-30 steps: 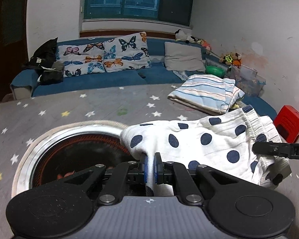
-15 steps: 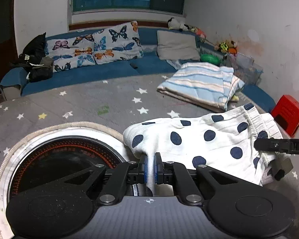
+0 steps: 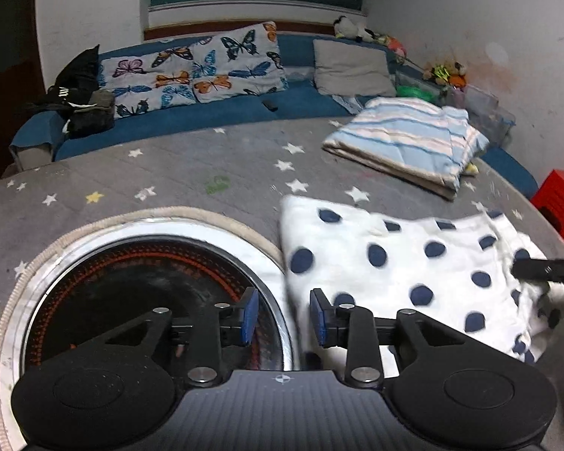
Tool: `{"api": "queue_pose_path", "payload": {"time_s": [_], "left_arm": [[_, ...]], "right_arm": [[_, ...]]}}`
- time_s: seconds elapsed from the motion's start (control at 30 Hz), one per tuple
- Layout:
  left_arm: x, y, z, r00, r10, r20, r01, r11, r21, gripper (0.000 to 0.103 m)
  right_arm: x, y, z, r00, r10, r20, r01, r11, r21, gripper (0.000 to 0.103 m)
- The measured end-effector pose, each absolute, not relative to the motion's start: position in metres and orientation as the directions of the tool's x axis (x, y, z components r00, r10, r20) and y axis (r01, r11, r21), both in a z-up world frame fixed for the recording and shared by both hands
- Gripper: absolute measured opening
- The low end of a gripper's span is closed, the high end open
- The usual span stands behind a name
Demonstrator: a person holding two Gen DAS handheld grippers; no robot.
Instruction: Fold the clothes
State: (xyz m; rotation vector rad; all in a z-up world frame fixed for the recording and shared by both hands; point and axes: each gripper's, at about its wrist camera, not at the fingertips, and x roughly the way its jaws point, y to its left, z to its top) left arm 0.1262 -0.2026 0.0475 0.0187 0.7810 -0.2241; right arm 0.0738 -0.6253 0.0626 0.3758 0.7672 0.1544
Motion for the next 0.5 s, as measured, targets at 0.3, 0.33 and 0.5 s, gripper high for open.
{"api": "queue_pose_path", "payload": {"time_s": [0.3, 0.33, 0.5], "left_arm": [[0.132, -0.215, 0.056, 0.694, -0.224, -0.685, 0.249, 0.966, -0.063, 0.033], [0.133, -0.217, 0.056, 0.693, -0.228, -0.684, 0.255, 0.965, -0.064, 0.033], [0.139, -0.230, 0.057, 0.686, -0.258, -0.681, 0.279, 0.957, -0.082, 0.033]], "right_arm": [[0.068, -0.631, 0.068, 0.726, 0.217, -0.653, 0.021, 0.942, 0.336, 0.051], [0.068, -0.632, 0.070, 0.732, 0.211, -0.647, 0.020, 0.944, 0.331, 0.051], [0.067, -0.636, 0.079, 0.770, 0.184, -0.611, 0.028, 0.947, 0.320, 0.051]]}}
